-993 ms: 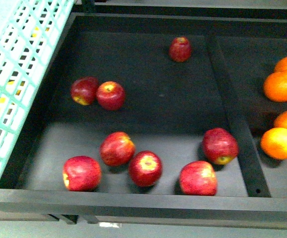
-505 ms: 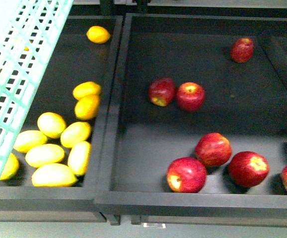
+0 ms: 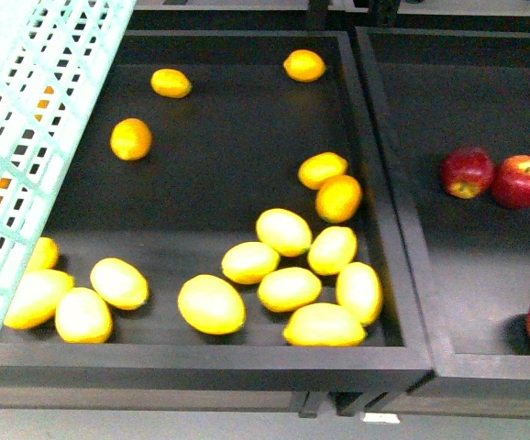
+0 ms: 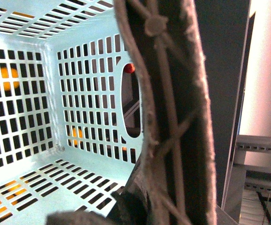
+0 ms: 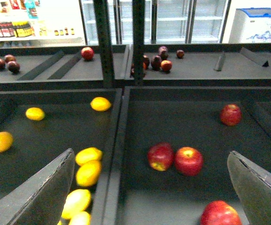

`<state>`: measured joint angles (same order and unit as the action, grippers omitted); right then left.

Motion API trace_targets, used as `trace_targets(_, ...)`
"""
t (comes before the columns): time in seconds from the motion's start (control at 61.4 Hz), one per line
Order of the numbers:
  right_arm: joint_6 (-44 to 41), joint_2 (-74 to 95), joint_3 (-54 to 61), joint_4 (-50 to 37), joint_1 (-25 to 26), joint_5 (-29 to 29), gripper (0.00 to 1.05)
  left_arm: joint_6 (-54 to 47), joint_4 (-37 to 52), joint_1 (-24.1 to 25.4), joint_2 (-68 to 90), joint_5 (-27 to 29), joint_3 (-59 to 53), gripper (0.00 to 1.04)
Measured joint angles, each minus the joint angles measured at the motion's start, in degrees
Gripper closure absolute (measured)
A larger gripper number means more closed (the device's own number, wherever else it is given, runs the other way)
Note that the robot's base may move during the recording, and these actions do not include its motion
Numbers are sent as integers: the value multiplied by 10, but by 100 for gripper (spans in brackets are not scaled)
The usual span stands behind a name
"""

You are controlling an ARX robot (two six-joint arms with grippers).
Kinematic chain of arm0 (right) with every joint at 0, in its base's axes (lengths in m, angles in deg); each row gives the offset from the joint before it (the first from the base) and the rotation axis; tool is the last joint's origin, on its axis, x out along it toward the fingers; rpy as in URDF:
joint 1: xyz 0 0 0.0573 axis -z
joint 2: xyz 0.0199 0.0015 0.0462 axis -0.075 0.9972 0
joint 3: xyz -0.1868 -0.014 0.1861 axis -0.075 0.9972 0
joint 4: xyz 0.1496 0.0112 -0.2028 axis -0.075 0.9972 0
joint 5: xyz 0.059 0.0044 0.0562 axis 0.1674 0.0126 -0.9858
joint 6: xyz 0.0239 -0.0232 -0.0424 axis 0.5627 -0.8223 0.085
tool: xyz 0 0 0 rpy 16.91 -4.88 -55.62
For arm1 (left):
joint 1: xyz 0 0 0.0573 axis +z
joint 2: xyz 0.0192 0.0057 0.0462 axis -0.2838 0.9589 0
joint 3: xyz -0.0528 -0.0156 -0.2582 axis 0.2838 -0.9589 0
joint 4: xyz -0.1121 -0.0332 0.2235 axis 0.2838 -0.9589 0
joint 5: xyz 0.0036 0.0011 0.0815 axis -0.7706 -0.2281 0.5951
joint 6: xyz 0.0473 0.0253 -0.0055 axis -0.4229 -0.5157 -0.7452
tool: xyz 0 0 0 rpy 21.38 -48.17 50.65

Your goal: Pick lemon and mango into basket

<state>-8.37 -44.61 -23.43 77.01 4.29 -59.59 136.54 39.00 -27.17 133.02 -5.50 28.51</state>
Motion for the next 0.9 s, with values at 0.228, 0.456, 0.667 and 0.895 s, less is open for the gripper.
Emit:
trace_targets(0.228, 0, 0, 0, 0, 0, 0, 9, 0, 0, 0, 0, -1, 0, 100)
trace_targets(0.456, 0, 0, 0, 0, 0, 1, 9, 0, 0, 0, 0, 0, 0, 100)
trace_targets(0.667, 0, 0, 0, 0, 0, -2, 9, -1, 0, 0, 0, 0, 0, 100)
trace_targets(0.895, 0, 0, 0, 0, 1, -3, 9, -12, 0, 6, -2, 15, 0, 100)
